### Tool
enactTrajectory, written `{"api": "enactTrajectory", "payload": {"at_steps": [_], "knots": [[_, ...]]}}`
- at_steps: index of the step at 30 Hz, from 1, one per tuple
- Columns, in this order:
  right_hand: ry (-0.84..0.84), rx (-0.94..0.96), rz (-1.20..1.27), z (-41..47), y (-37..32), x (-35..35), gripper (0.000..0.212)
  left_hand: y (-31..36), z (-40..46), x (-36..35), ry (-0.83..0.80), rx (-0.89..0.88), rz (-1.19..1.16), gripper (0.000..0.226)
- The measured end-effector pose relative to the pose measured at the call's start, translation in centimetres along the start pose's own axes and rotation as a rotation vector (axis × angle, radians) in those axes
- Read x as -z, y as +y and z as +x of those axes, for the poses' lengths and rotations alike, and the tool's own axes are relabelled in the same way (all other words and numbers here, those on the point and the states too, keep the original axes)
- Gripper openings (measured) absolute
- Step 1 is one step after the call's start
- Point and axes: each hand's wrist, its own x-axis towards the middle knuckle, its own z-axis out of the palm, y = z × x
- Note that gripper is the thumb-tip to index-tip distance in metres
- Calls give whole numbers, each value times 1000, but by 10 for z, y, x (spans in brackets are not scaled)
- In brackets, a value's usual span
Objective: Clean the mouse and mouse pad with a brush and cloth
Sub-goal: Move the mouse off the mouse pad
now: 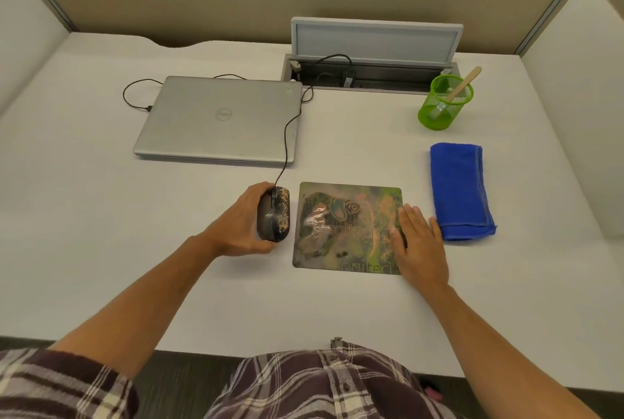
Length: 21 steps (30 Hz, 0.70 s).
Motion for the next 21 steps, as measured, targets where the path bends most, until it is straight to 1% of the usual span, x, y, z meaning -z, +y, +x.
{"api": "enactTrajectory", "payload": {"at_steps": [5, 14, 21], "knots": [[3, -5, 2, 0, -1, 1, 61, -22, -16, 15, -12, 66, 11, 112], [0, -13, 21, 0, -3, 0, 63, -46, -36, 27, -46, 129, 33, 118], [6, -22, 20, 1, -3, 0, 63, -53, -36, 28, -57, 143, 26, 122]]}}
